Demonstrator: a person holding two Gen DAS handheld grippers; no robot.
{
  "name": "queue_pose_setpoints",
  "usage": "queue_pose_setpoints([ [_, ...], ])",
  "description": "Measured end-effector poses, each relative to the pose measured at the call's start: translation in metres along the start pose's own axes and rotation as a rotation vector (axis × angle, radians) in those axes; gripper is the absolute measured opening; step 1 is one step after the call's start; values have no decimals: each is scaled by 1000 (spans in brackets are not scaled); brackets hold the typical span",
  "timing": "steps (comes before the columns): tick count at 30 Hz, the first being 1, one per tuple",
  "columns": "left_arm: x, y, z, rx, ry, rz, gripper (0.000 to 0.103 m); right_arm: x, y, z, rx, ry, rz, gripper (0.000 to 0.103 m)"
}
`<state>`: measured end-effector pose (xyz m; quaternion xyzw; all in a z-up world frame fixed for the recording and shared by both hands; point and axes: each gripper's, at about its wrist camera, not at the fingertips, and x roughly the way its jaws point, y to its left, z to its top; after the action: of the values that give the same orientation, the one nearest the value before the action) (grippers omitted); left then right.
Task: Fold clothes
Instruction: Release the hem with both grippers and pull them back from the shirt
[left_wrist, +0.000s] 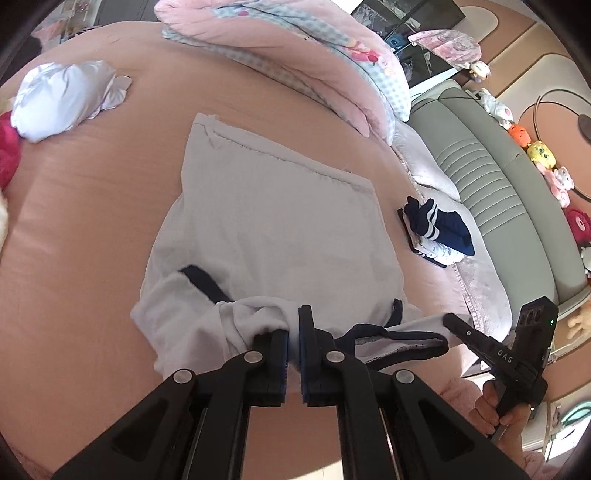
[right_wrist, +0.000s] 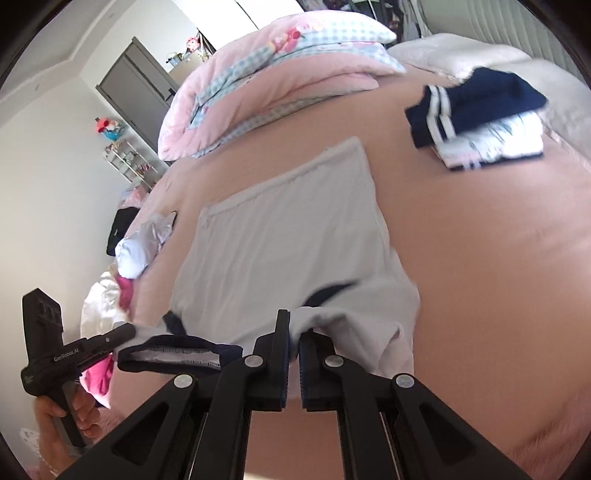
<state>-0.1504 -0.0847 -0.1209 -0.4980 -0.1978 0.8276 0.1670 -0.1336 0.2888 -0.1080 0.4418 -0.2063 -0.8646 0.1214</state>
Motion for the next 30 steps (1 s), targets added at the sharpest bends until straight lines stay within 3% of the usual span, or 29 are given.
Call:
queue_pose_setpoints([
  [7,65,20,67,-25,28,31,4,76,-10,66,9,32,-72,3],
  [11,109,42,99,-79,136,35,8,131,-25,85,23,166,-103,4],
  [13,118,48,107,-84,162,-11,10,141,-31,94,48,186,-72,6],
  [15,116,54,112,-114,169,-124,20,138,-45,104,182,169,72,9],
  [16,114,58,115,-135,168,-163,34,137,-57,107,292,167,166,14],
  [17,111,60,116,-137,164,-160,47,134,-63,110,345,160,204,16],
  [20,98,59,117,-111,138,-123,51,117,-64,121,326,104,162,18],
  [22,78,55,112,-46,43,-18,51,105,-51,120,227,81,95,18],
  [25,62,47,90,62,2,98,51,94,-24,109,16,82,-22,18],
  [28,47,39,67,171,-35,213,40,101,8,78,-249,124,-138,18],
  [30,46,40,49,187,-18,212,40,110,16,58,-355,149,-208,18],
])
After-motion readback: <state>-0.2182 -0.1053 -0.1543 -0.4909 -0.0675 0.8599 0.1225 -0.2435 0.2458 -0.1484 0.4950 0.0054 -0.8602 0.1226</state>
